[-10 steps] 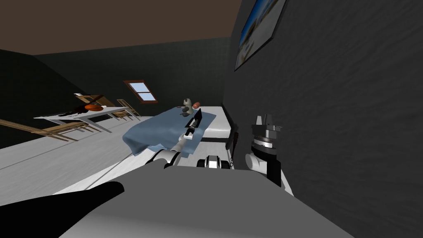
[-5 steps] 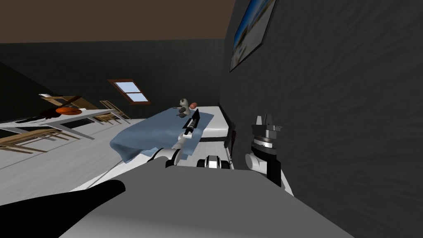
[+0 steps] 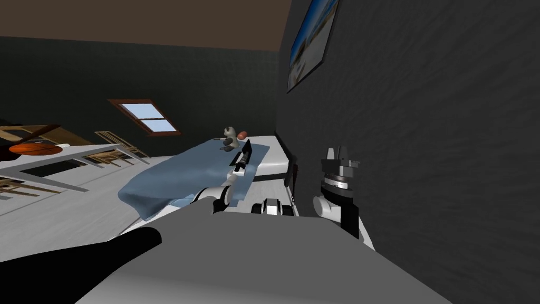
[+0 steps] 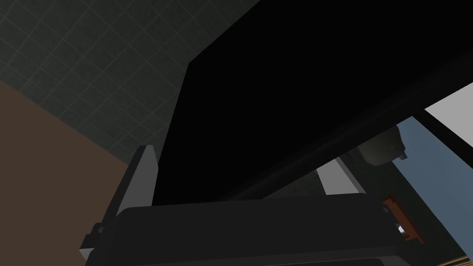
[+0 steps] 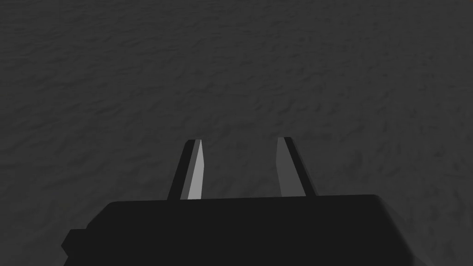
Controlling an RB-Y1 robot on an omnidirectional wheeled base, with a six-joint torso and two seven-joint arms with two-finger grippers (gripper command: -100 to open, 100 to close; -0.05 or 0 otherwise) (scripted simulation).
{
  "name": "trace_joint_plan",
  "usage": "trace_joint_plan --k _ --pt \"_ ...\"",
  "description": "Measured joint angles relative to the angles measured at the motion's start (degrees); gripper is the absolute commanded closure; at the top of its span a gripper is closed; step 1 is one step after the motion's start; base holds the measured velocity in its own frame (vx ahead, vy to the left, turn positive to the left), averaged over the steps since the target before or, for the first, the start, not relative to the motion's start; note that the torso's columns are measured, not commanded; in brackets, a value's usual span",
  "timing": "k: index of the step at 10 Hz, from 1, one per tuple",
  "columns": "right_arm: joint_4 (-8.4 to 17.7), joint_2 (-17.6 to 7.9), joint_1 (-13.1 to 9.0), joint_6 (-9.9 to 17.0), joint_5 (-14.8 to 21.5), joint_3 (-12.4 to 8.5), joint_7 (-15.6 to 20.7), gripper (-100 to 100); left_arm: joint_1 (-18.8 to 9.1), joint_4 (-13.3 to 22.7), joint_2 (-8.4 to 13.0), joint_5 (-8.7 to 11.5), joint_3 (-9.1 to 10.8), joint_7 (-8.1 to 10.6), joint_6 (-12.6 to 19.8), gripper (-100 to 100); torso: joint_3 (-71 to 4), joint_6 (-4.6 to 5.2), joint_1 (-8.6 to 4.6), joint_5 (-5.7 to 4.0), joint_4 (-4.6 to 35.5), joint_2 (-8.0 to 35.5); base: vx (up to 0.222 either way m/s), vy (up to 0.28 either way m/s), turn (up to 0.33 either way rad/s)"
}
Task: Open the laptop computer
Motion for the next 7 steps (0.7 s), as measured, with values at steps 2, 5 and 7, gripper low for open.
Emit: trace_joint_plan --k 2,5,7 --pt "0.0 0.0 0.0 0.0 0.0 0.0 0.0 0 -0.6 1.1 0.0 -0.6 1.20 -0.09 -0.3 100 -0.1 -0.01 -0.03 -0.01 0.0 -0.1 0.008 -0.007 0.102" --pt "0.0 0.0 0.0 0.0 0.0 0.0 0.0 0 1.1 -2.2 0.8 3.0 -3.85 -0.26 0.4 100 -0.1 0.13 0.17 0.25 -0.2 -0.1 0.043 -0.046 0.175" --pt "0.0 0.0 0.0 0.0 0.0 0.0 0.0 0 1.5 -2.6 1.1 4.5 -6.01 0.06 0.3 100 -0.1 0.25 0.01 0.15 -0.2 -0.1 0.004 -0.014 0.050"
